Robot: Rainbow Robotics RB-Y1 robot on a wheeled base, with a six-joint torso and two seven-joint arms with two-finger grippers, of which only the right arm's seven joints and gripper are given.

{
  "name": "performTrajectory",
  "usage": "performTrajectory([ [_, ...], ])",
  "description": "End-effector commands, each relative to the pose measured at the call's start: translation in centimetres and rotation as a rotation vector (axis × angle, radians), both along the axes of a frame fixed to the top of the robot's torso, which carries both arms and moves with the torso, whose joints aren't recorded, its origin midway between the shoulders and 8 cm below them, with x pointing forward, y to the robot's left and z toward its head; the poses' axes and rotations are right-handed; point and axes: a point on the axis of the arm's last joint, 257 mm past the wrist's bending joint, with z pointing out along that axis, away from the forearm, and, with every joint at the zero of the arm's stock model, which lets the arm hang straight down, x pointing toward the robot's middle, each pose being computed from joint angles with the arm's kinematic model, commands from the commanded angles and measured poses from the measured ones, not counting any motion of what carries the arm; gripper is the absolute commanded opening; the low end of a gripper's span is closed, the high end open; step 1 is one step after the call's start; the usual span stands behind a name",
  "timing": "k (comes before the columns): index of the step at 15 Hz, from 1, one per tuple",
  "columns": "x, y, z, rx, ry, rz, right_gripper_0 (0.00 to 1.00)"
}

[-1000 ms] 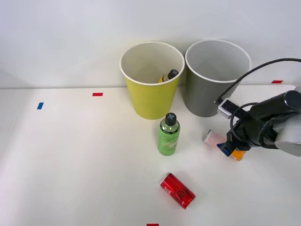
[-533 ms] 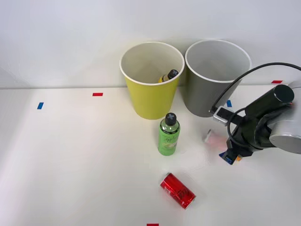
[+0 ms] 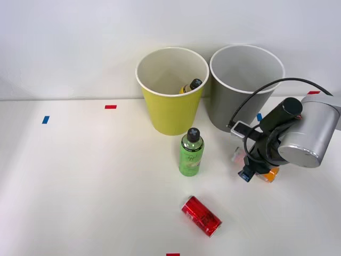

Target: Put cans in the gray bin, plastic bottles in the light green bin

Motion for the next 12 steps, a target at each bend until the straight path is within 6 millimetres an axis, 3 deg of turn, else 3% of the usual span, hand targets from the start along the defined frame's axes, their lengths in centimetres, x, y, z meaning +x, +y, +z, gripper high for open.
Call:
performTrajectory([
  [1, 0.2, 0.1, -0.6, -0.005, 0.009, -0.006, 0.98],
  [8, 1.8, 0.4, -1.6, -0.011, 0.001, -0.034, 0.98],
  [9, 1.8, 0.4, -1.6, -0.012, 0.001, -0.032, 0.92],
  [11, 1.7, 0.5, -1.6, -0.009, 0.002, -0.029, 0.35],
  [12, 1.7, 0.5, -1.6, -0.010, 0.003, -0.030, 0.14],
])
